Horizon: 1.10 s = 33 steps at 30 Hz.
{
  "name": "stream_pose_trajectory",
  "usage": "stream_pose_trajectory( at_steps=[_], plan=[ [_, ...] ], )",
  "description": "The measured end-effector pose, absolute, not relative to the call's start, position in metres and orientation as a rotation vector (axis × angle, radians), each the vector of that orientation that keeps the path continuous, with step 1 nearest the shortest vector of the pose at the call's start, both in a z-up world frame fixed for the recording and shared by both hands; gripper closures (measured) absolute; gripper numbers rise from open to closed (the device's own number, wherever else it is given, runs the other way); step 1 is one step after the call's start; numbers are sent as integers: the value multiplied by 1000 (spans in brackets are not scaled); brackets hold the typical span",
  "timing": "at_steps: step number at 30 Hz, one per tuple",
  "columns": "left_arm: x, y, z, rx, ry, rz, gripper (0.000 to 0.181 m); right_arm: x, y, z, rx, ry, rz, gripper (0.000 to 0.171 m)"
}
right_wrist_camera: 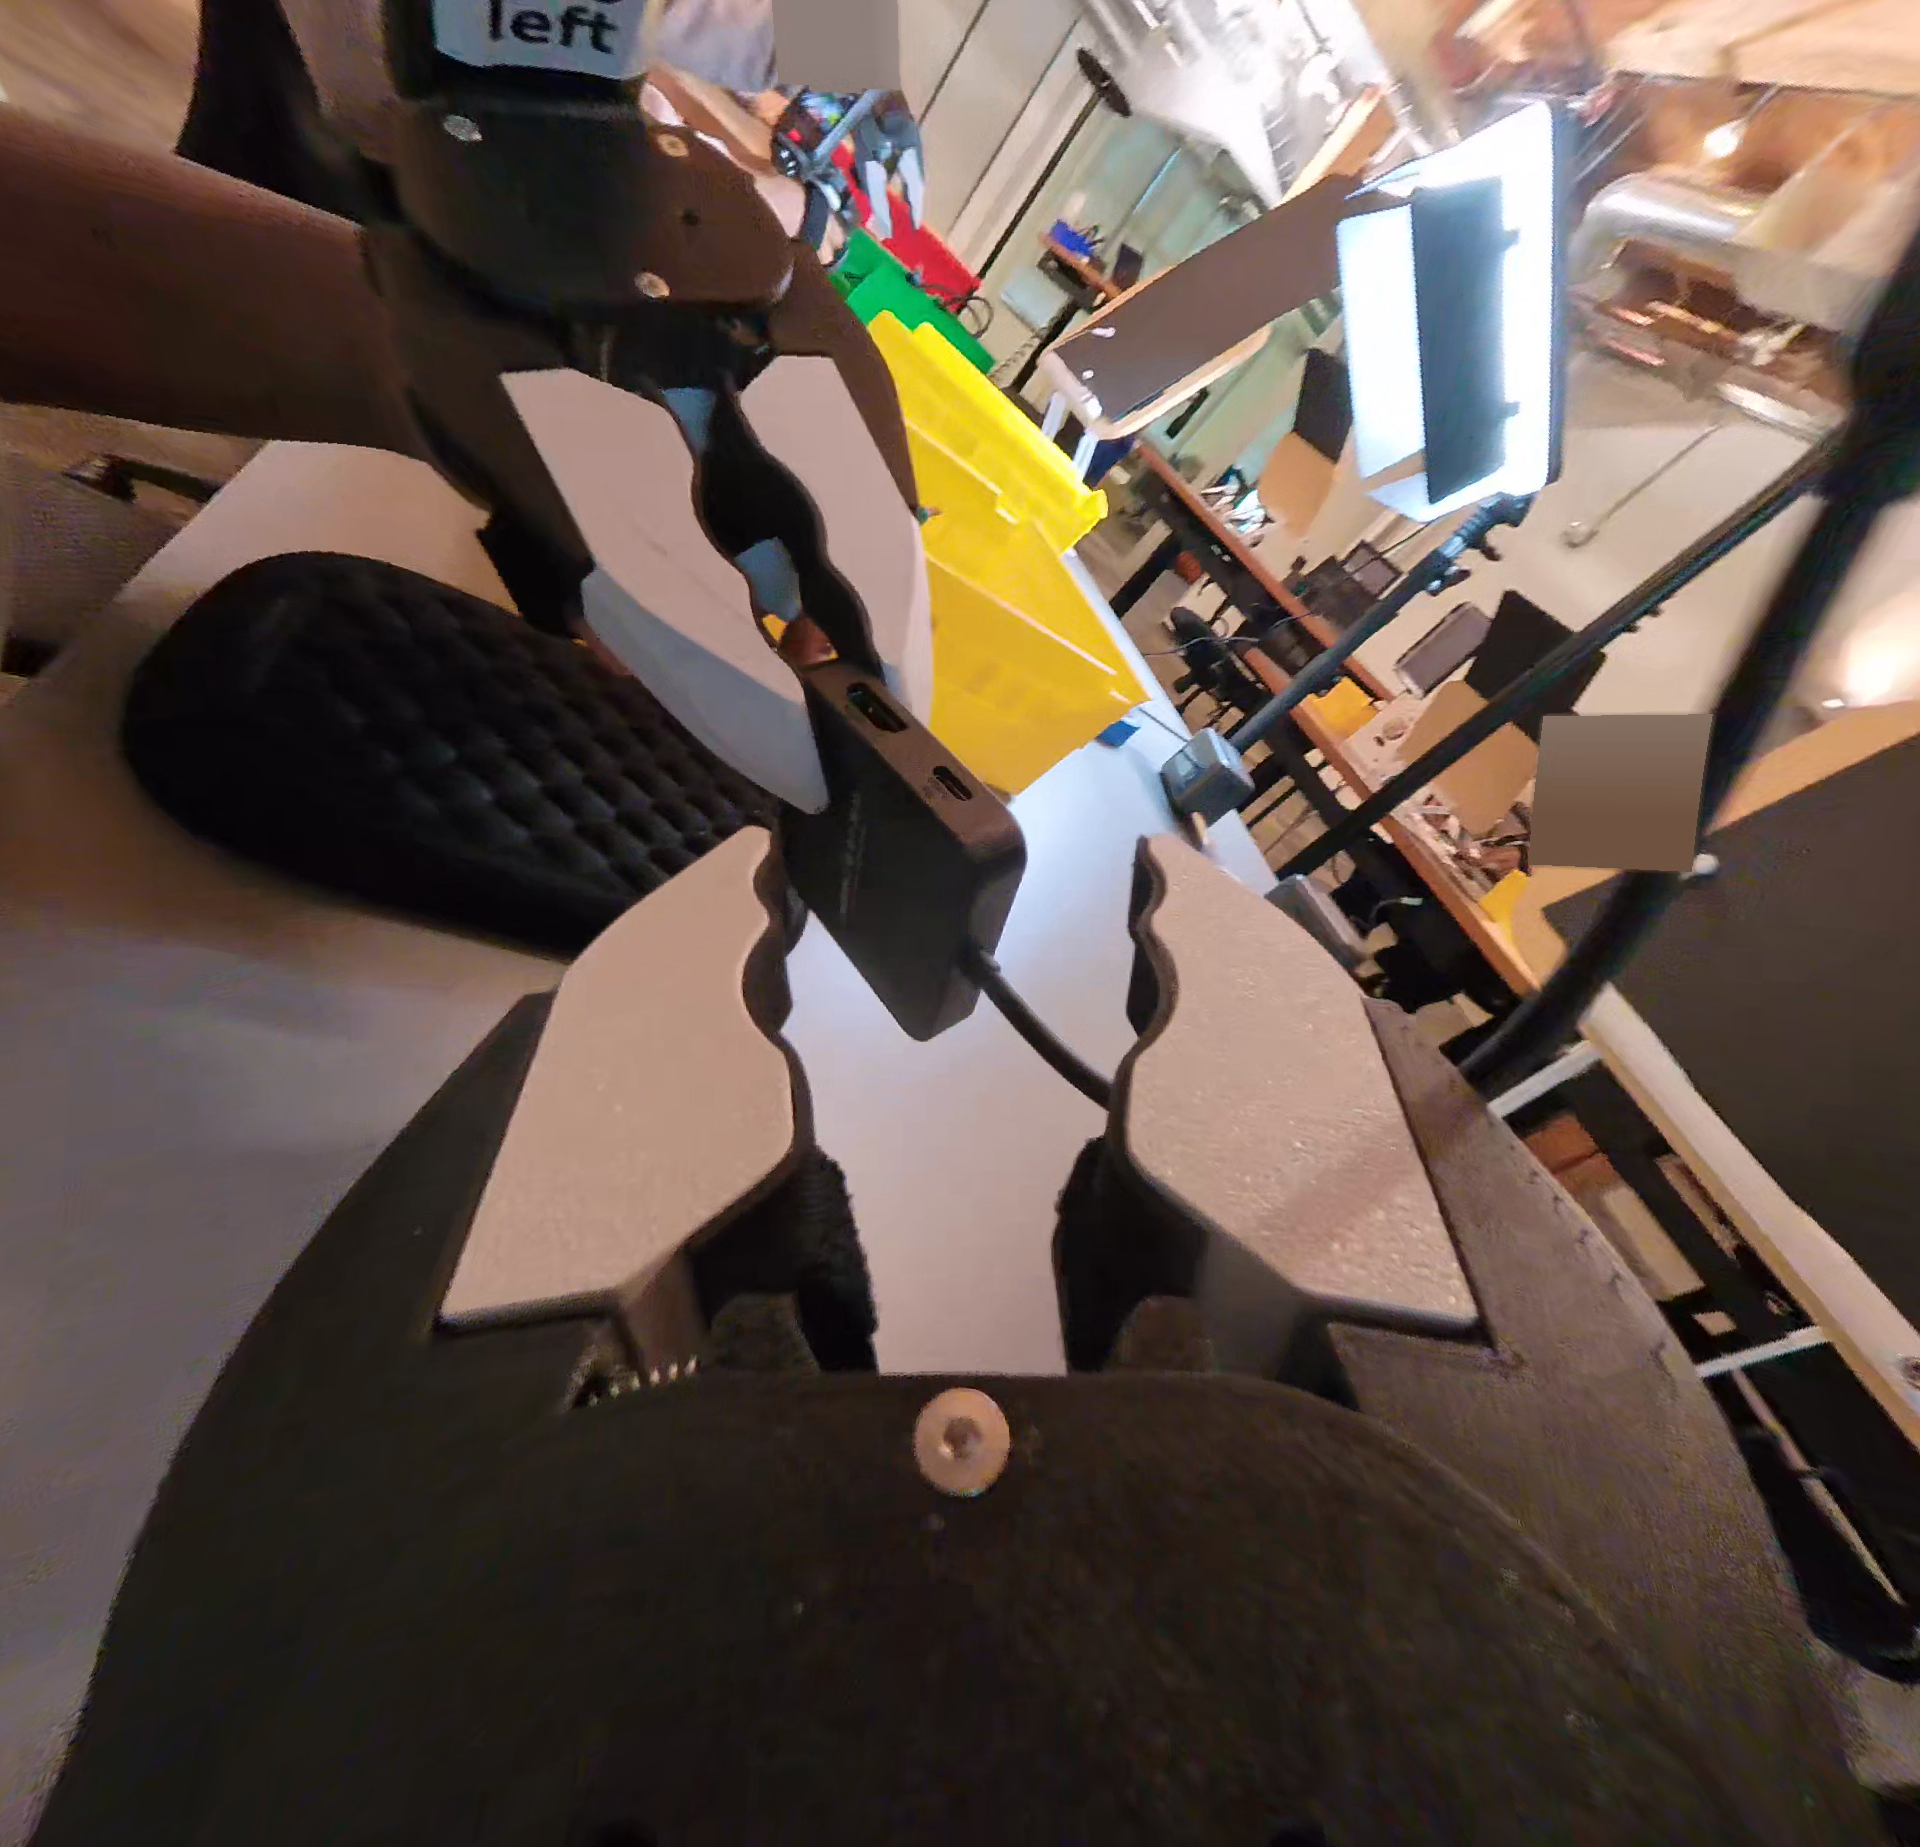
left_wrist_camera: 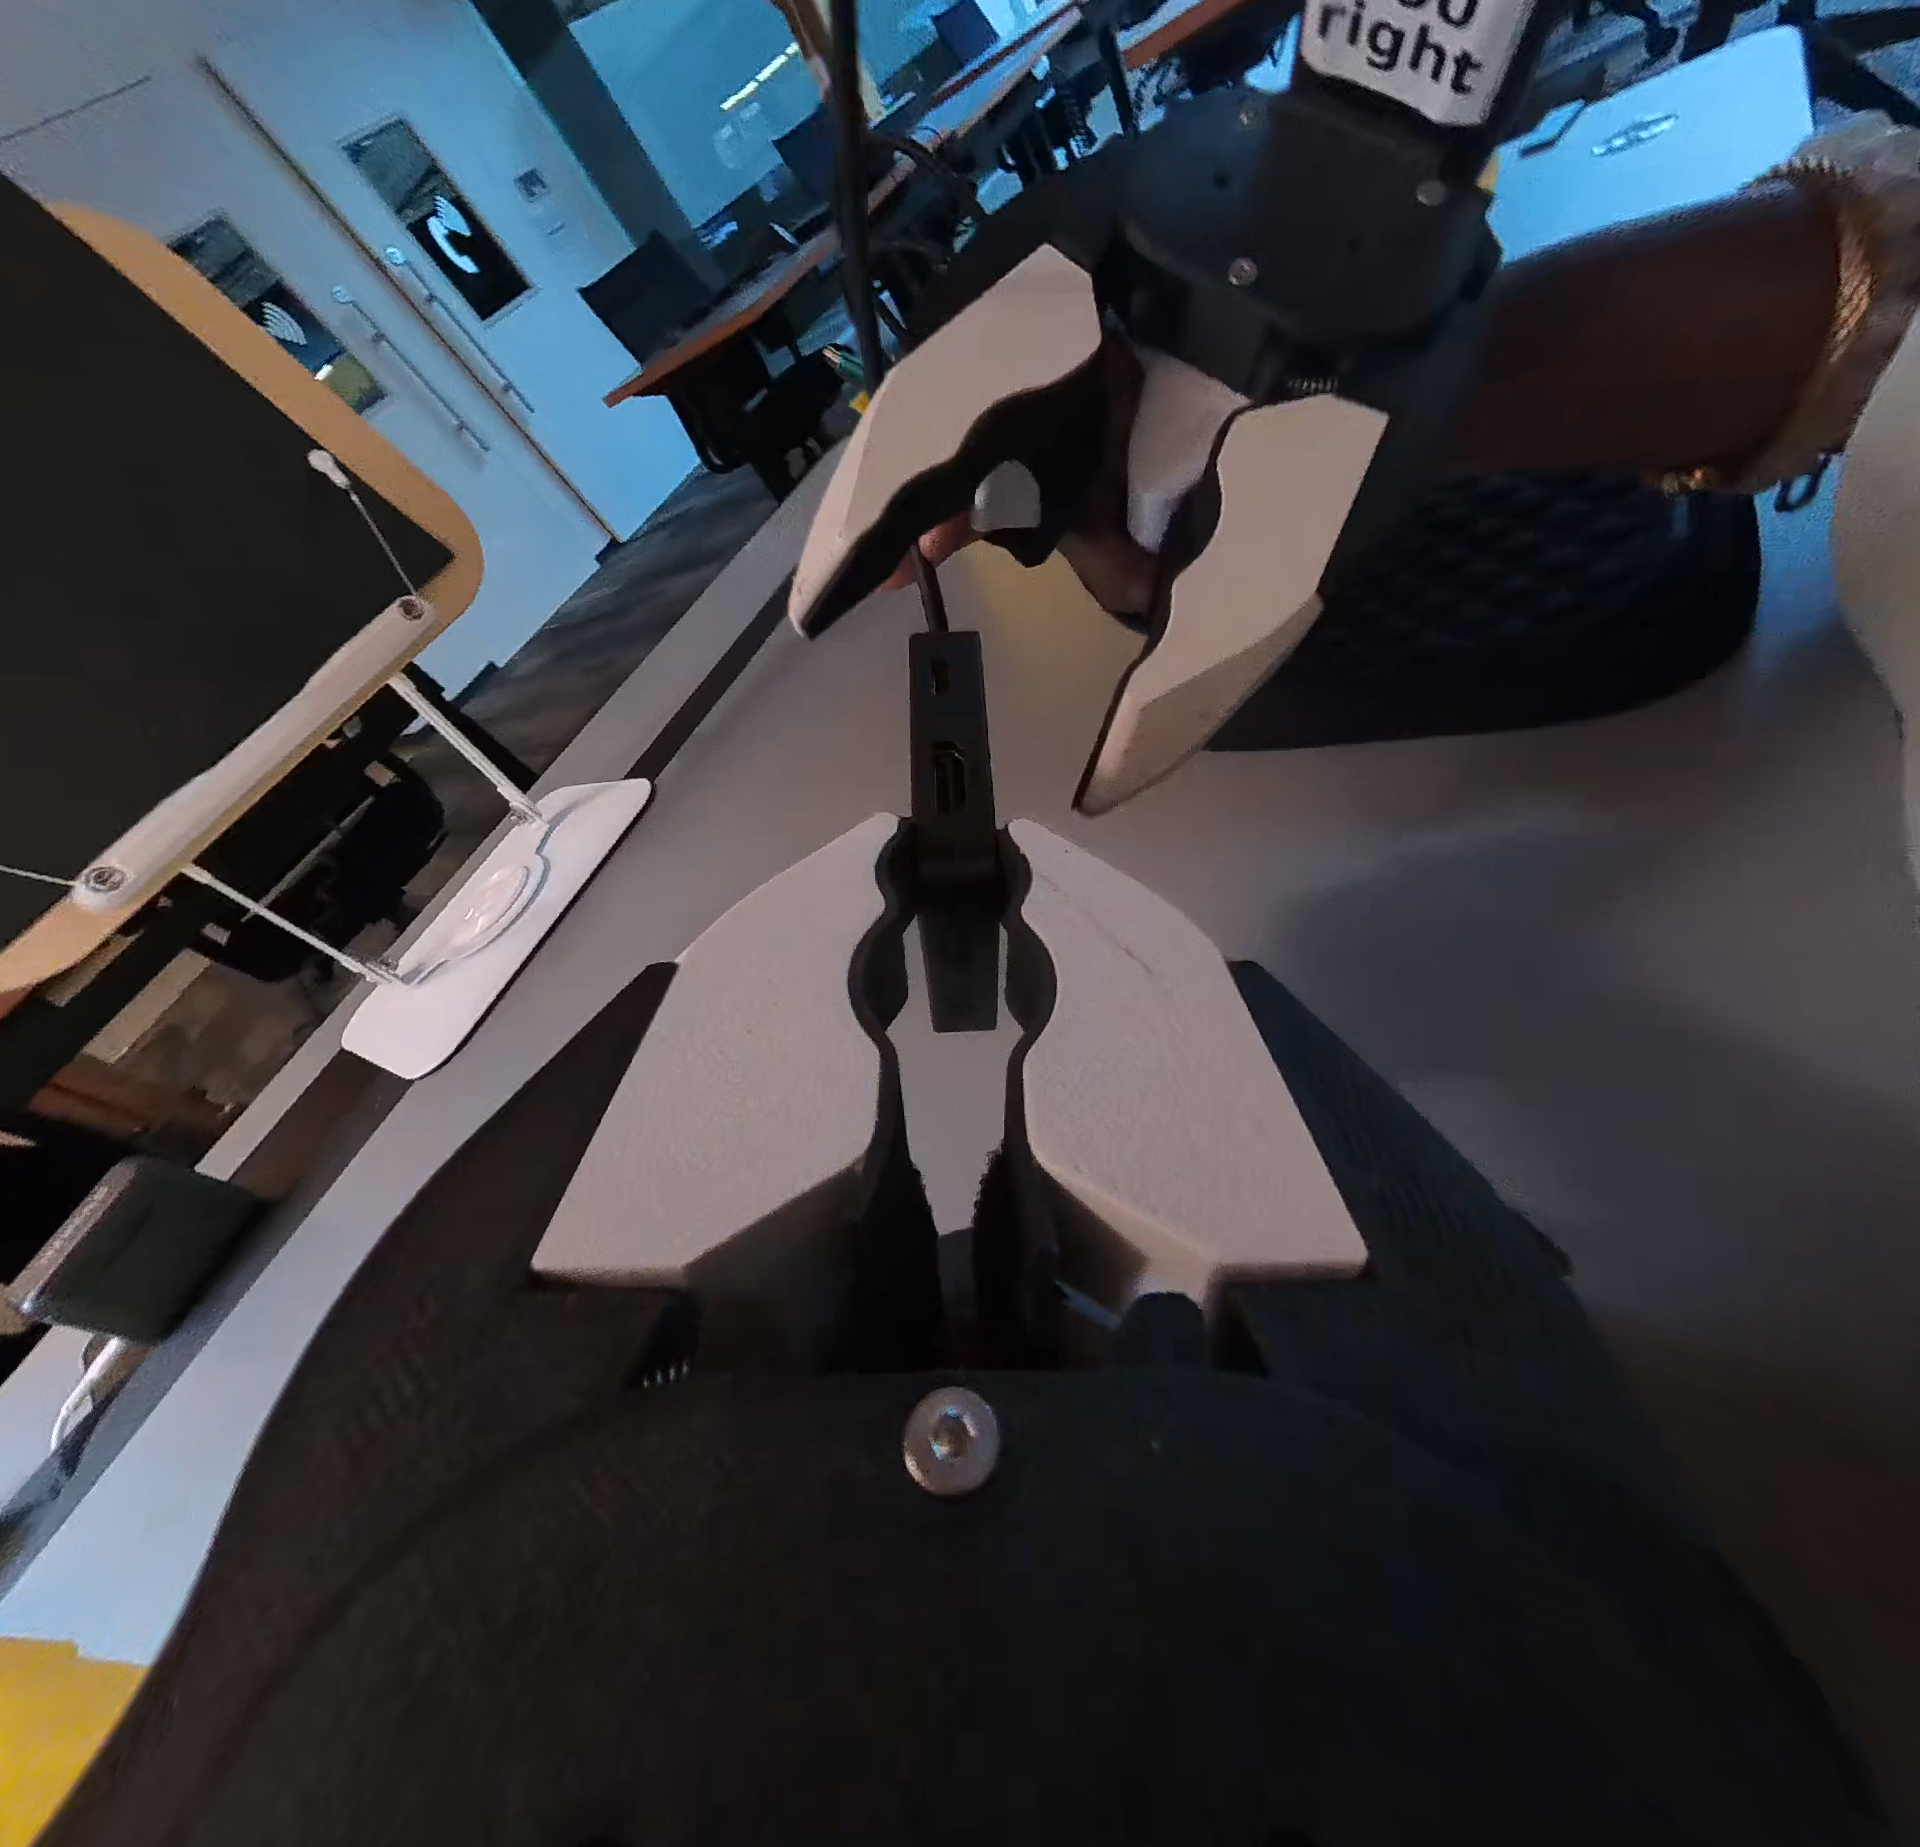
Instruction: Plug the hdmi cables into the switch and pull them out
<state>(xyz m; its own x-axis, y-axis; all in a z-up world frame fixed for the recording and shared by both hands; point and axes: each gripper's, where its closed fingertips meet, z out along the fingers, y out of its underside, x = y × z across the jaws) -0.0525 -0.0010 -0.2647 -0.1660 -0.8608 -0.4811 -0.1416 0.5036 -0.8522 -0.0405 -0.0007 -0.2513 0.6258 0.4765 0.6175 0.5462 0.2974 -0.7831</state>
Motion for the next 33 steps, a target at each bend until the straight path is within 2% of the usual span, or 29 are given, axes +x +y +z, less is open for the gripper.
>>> stream_pose_trajectory(
  at_steps=[4, 9, 12, 19, 22, 25, 27, 30, 33],
  plan=[
    [-50, -7, -267, -827, 1684, -821, 168, -44, -6, -254, -1348, -972, 61, 119],
    [-50, -18, -274, -797, 1783, -861, 168, -48, -5, -266, -1355, -1076, -30, 130],
    [-52, -20, -280, -798, 1838, -861, 167, -56, -10, -277, -1383, -1161, 5, 147],
    [-66, -13, -255, -883, 1733, -893, 161, -52, -13, -262, -1345, -1094, 76, 156],
    [-100, 28, -226, -1025, 1551, -824, 158, -25, -8, -248, -1329, -968, 9, 156],
    [-155, 102, -194, -1243, 1160, -696, 158, 3, -5, -242, -1331, -866, -69, 156],
    [-205, 160, -203, -1479, 901, -531, 158, 15, -3, -242, -1339, -837, -113, 156],
    [-274, 211, -234, -1666, 742, -171, 158, 24, 0, -244, -1338, -809, -170, 156],
    [-287, 214, -251, -1741, 724, -211, 154, 26, 0, -247, -1341, -803, -180, 156]
  ],
)
